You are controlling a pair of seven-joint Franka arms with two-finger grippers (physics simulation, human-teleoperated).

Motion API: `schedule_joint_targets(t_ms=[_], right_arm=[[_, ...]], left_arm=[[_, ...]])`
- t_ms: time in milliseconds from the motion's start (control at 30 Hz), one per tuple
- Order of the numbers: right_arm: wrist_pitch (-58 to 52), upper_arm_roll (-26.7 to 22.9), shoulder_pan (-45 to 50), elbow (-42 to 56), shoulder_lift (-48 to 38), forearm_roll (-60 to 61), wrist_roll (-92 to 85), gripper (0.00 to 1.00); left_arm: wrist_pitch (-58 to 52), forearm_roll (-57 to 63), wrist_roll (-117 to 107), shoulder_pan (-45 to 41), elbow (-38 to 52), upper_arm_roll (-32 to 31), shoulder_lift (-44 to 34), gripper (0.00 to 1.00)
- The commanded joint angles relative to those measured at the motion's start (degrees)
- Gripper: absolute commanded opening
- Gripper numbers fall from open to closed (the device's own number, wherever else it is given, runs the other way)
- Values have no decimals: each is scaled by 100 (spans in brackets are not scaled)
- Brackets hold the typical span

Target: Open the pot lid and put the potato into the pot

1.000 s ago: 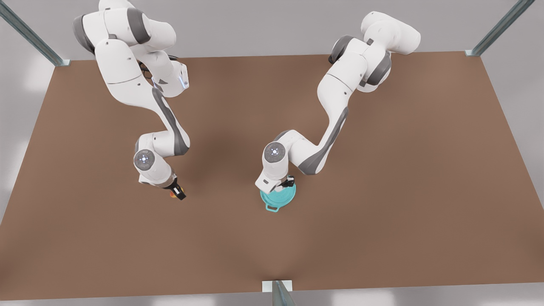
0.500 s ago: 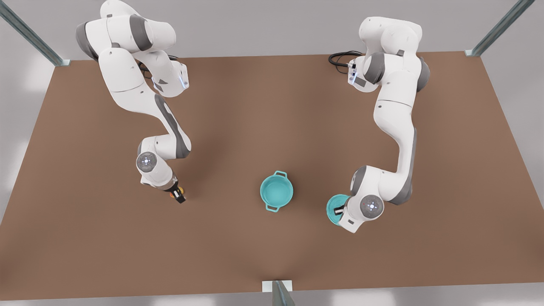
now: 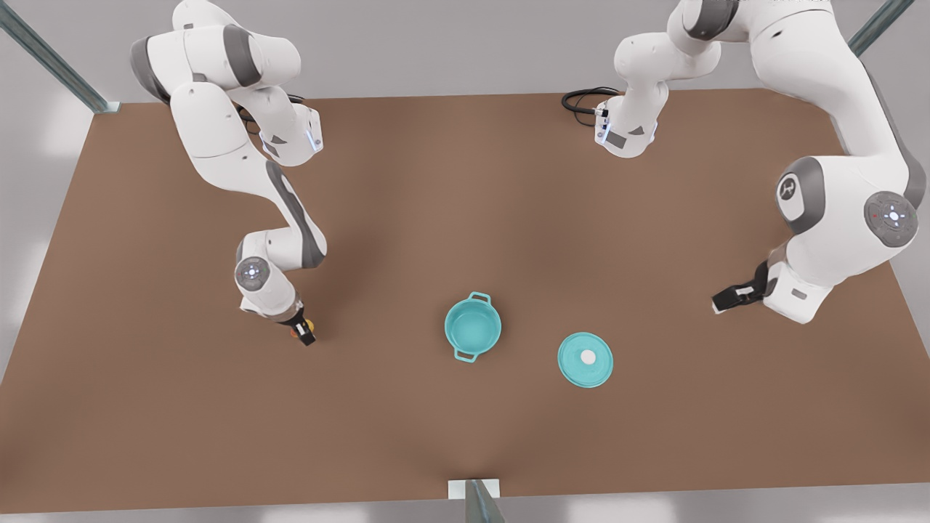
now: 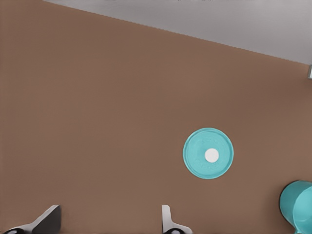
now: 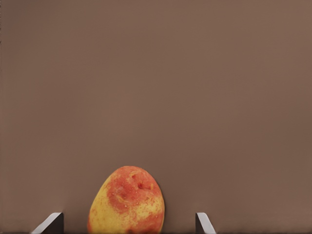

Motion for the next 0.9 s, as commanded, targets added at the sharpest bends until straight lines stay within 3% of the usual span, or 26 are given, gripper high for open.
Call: schedule_joint_targets(t_ms=[0, 67, 133, 367, 633, 800, 867], right_arm=[[16, 0, 28, 1, -5, 32, 140, 100], [16, 0, 63, 10, 4, 50, 140, 100], [16, 0, 63, 10, 22, 58, 140, 93], [34, -9, 98, 19, 101, 58, 140, 92], [34, -9, 98, 19, 92, 58, 140, 64], [25, -9, 98, 10, 66, 58, 140, 52], [25, -9, 98, 10, 57, 58, 140, 52]], left_arm=[[21, -68, 1580, 59, 88, -3, 66, 100], [12, -103, 1940, 252, 132, 6, 110, 100], [-75, -76, 1861, 217, 124, -47, 83, 100], [-278, -41, 1703, 156, 159, -47, 66, 100], [-278, -41, 1694, 165, 159, -47, 66, 100], [-278, -33, 1694, 156, 159, -47, 66, 100], [-278, -33, 1694, 156, 159, -47, 66, 100]])
